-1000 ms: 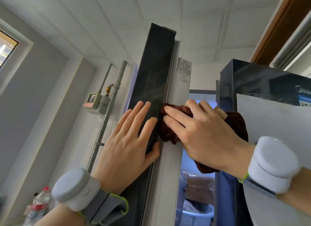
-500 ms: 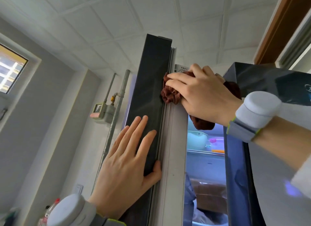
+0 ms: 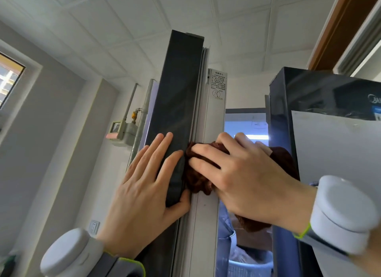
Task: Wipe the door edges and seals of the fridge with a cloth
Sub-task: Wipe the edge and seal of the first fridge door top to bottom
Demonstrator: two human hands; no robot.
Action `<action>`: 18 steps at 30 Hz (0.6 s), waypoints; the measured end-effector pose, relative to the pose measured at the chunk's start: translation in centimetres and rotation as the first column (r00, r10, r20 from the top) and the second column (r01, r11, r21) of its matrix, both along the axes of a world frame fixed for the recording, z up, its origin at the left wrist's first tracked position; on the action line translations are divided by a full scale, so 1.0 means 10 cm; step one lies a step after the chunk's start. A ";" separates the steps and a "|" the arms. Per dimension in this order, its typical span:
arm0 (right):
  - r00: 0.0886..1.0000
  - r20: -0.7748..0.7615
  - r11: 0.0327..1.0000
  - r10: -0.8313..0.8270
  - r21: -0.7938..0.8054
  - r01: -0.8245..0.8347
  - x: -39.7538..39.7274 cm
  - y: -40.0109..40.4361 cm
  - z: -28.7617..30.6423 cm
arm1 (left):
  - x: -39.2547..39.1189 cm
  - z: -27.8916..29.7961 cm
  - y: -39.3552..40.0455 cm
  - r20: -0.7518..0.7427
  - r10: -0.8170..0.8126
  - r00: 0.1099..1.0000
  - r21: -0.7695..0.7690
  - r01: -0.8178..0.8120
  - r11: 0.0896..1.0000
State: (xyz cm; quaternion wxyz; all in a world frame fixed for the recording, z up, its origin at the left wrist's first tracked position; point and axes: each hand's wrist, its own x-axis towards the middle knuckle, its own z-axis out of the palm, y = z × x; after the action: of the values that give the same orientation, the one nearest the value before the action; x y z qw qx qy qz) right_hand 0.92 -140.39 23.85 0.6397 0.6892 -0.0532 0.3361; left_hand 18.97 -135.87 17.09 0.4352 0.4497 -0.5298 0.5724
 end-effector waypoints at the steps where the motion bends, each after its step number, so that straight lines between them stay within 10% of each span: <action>1: 1.000 0.001 1.000 0.022 0.005 -0.022 0.00 0.00 0.04 | 0.00 0.00 0.00 -0.001 0.003 1.000 -0.003 -0.003 1.000; 18: 0.991 0.127 0.999 0.047 -0.017 -0.045 0.04 -0.07 0.21 | -0.06 -0.02 -0.01 -0.011 0.044 0.999 0.051 -0.044 0.998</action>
State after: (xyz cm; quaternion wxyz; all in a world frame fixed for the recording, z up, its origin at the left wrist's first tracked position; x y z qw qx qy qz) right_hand 1.28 -141.09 25.97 0.6321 0.6627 -0.0756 0.3945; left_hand 18.42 -135.96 16.90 0.4141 0.4755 -0.5314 0.5657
